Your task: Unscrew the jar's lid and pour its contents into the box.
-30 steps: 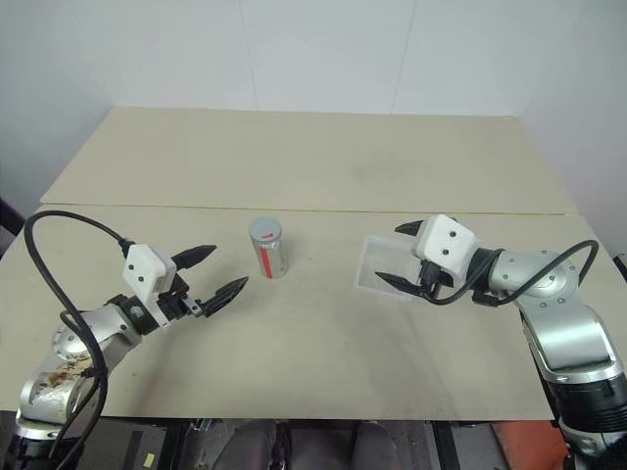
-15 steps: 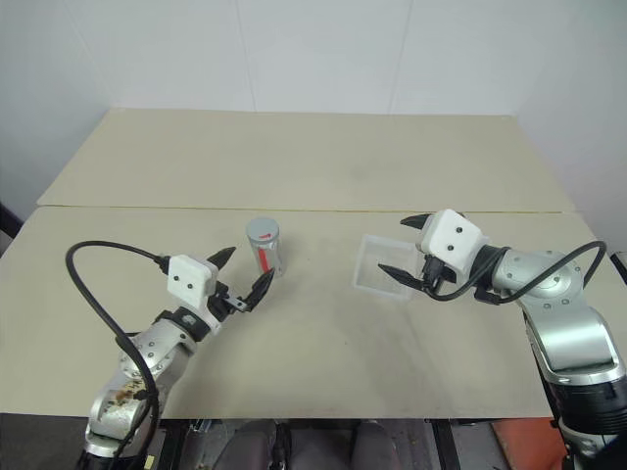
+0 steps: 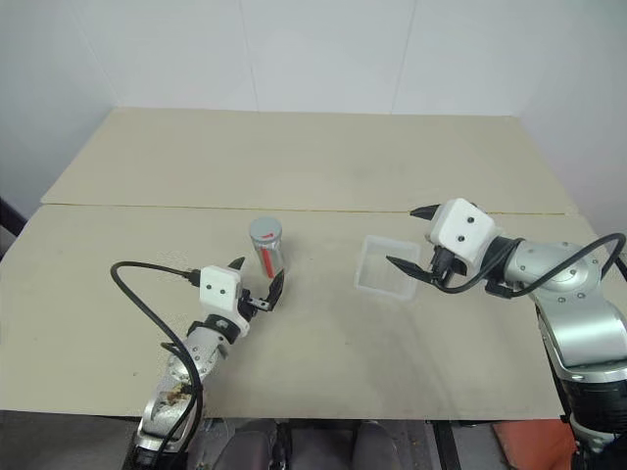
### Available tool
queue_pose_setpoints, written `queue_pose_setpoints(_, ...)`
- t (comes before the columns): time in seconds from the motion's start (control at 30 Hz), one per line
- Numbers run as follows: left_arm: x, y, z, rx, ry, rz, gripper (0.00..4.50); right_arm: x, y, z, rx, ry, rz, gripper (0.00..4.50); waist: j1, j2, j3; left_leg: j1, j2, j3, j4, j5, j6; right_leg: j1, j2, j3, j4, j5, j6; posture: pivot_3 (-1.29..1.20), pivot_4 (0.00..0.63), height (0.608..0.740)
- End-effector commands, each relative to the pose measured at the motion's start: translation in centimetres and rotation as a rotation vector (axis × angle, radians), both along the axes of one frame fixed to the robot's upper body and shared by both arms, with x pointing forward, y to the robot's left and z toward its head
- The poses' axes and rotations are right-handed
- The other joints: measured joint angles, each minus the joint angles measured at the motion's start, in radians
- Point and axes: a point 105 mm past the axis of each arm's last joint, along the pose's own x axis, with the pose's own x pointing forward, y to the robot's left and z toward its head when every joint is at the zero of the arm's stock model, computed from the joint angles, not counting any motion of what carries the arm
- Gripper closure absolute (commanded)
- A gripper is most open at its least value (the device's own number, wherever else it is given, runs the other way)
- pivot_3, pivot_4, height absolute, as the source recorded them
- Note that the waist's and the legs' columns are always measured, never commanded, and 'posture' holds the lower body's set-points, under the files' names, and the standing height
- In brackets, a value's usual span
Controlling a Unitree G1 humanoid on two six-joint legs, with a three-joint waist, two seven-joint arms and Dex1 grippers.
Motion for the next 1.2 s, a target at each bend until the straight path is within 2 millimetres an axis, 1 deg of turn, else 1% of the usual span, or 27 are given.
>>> queue_pose_setpoints(0.03, 0.7, 0.0, 1.4, -0.023, -0.072, 0.011, 0.03, -0.3, 0.1, 1.6, -0.006, -0.057, 0.002, 0.0, 0.0, 0.0, 0.0, 0.0, 0.0, 0.0, 0.0, 0.0, 0.0, 0.0, 0.0, 0.0, 0.0, 0.0, 0.0, 0.0, 0.15, 0.74)
queue_pose_setpoints(0.1, 0.8, -0.6, 1.4, -0.029, -0.079, -0.011, 0.03, -0.2, -0.2, 1.7, -0.01, -0.064, -0.007, 0.0, 0.001, 0.0, 0.0, -0.001, 0.0, 0.0, 0.0, 0.0, 0.0, 0.0, 0.0, 0.0, -0.001, 0.0, 0.0, 0.0, 0.15, 0.74)
queue_pose_setpoints(0.2, 1.1, -0.8, 1.5, -0.03, -0.094, 0.002, 0.03, 0.2, -0.7, 2.2, -0.01, -0.085, -0.039, 0.0, 0.001, 0.0, 0.0, -0.002, 0.0, 0.0, 0.001, 0.0, 0.0, 0.0, 0.0, 0.0, -0.001, 0.0, 0.0, 0.0, 0.15, 0.74)
queue_pose_setpoints(0.4, 1.7, -1.2, 1.8, -0.036, -0.13, 0.019, 0.03, 0.1, -0.5, 2.5, -0.012, -0.098, -0.038, 0.0, 0.001, 0.0, 0.0, -0.001, 0.0, 0.0, 0.001, 0.0, 0.0, 0.0, 0.0, -0.001, -0.001, 0.0, 0.0, 0.0, 0.15, 0.74)
queue_pose_setpoints(0.57, 2.0, -2.2, 2.2, -0.008, -0.172, -0.001, 0.03, 0.0, -0.4, 2.3, -0.019, -0.099, -0.039, 0.0, 0.001, 0.0, 0.0, -0.002, 0.0, 0.0, 0.001, 0.0, 0.0, 0.0, 0.0, -0.001, -0.001, 0.0, 0.0, 0.0, 0.15, 0.74)
queue_pose_setpoints(0.97, 2.9, -2.5, 2.6, -0.03, -0.216, 0.064, 0.03, 0.0, -0.1, 2.5, -0.031, -0.105, -0.027, 0.0, 0.001, 0.0, 0.0, -0.002, 0.0, 0.0, 0.001, 0.0, 0.001, 0.0, 0.0, -0.001, -0.001, 0.0, 0.0, 0.0, 0.15, 0.74)
queue_pose_setpoints(1.07, 3.0, -2.7, 2.3, -0.032, -0.202, 0.071, 0.03, 0.1, -0.1, 2.5, -0.037, -0.105, -0.028, 0.0, 0.001, 0.0, 0.0, -0.002, 0.0, 0.0, 0.001, 0.0, 0.0, 0.0, 0.0, -0.001, -0.001, 0.0, 0.0, 0.0, 0.15, 0.74)
queue_pose_setpoints(1.17, 3.1, -2.6, 1.9, -0.033, -0.177, 0.086, 0.64, 0.1, -0.1, 2.5, -0.04, -0.105, -0.029, 0.0, 0.002, 0.0, 0.0, -0.002, 0.0, 0.0, 0.001, 0.0, 0.0, 0.0, 0.0, -0.001, -0.001, 0.0, 0.0, 0.0, 0.15, 0.74)
queue_pose_setpoints(1.2, 3.1, -2.6, 1.9, -0.031, -0.175, 0.086, 0.96, 0.1, -0.1, 2.5, -0.04, -0.105, -0.029, 0.0, 0.001, 0.0, 0.0, -0.002, 0.0, 0.0, 0.001, 0.0, 0.0, 0.0, 0.0, -0.001, -0.001, 0.0, 0.0, 0.0, 0.15, 0.74)
